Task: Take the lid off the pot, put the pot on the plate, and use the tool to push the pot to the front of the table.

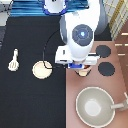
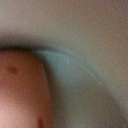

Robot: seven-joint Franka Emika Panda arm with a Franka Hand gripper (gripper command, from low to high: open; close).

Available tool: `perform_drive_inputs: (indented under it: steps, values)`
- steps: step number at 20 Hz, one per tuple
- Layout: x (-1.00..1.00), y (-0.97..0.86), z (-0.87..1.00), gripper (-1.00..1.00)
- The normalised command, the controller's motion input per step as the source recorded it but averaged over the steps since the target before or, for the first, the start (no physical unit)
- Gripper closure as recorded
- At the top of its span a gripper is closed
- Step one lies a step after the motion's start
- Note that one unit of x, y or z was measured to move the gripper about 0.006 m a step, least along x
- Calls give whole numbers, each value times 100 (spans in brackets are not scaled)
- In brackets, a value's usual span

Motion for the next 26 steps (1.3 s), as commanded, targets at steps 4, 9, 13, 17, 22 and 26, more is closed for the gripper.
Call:
perform_drive_inputs:
  steps: [4, 9, 13, 17, 22, 26]
  values:
    - [-9, -89, 13, 100]
    - [-1, -91, 10, 100]
    - [-9, -90, 35, 100]
    - [-18, -81, 43, 100]
    - [-52, -57, 17, 100]
    - [-97, -18, -40, 100]
